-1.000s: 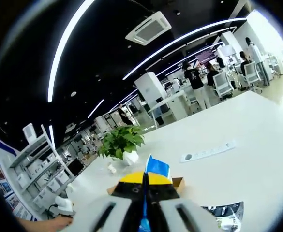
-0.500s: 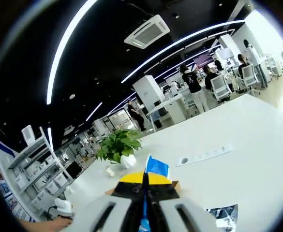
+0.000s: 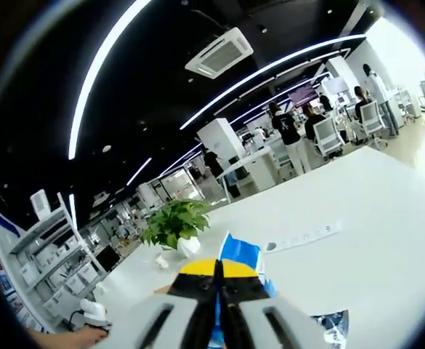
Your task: Operate the shoe box by opening the lid, removing the specified soft item, and placing it in the target area until the item is outside and the box remains undamaged.
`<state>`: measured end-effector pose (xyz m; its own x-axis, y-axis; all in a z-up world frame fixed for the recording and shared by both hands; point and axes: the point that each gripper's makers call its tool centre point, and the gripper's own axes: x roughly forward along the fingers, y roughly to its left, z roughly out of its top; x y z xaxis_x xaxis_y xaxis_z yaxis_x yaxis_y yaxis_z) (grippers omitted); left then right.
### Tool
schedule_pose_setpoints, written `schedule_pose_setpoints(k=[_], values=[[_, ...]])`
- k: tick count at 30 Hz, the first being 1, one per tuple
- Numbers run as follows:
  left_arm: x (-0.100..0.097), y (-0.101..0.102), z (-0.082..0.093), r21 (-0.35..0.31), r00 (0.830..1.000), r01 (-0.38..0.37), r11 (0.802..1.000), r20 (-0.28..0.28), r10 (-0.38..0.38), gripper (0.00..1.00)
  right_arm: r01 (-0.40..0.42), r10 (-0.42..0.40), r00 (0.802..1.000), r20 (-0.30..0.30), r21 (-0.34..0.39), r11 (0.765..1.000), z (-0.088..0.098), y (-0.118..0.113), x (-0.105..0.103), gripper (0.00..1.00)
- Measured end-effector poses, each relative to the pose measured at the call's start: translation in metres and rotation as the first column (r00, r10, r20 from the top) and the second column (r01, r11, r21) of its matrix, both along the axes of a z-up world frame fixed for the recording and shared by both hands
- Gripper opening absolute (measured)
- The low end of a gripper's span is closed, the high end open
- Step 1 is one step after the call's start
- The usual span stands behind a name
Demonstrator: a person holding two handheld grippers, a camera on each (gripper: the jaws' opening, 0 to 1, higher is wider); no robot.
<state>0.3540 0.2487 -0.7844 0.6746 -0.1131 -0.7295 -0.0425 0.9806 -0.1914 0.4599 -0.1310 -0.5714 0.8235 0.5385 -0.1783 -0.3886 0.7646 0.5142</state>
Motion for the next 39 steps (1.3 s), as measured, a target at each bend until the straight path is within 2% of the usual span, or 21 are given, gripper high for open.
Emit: schedule_pose_setpoints(k=[2,9,17,23,30,33,39], values=[[0.0,0.0,0.0,-0.001,1.0,0.0,1.0,0.0,0.0,0.03,0.015,-0.015,1.0,-0.008,-0.02,1.0,-0.007,-0.007,0.001,0.0],[0.0,0.0,0.0,-0.003,1.0,-0.002,1.0,0.001,0.002,0.03,0.049,-0.049,0.998,-0.036,-0.021,0.999,-0.024,-0.019,0.001,0.0],[0.0,0.001,0.0,-0.004,1.0,-0.002,1.0,0.001,0.002,0.03,0.037,-0.04,0.997,-0.072,-0.043,0.998,-0.05,-0.001,-0.004,0.0],[0.001,0.001,-0.001,-0.007,1.0,-0.002,1.0,0.002,0.002,0.03,0.047,-0.051,0.994,-0.098,-0.038,0.998,-0.065,0.001,-0.002,0.0],[0.001,0.001,-0.001,-0.007,1.0,-0.002,1.0,0.003,0.002,0.03,0.05,-0.055,0.991,-0.121,-0.042,0.998,-0.074,0.006,-0.003,0.0],[0.001,0.001,-0.001,-0.007,1.0,-0.002,1.0,0.003,0.002,0.03,0.051,-0.052,0.988,-0.148,-0.01,0.999,-0.078,0.011,-0.003,0.0],[0.001,0.001,-0.002,-0.009,1.0,-0.002,1.0,0.004,0.002,0.03,0.06,-0.061,0.987,-0.149,-0.013,0.998,-0.078,0.012,-0.001,0.0]])
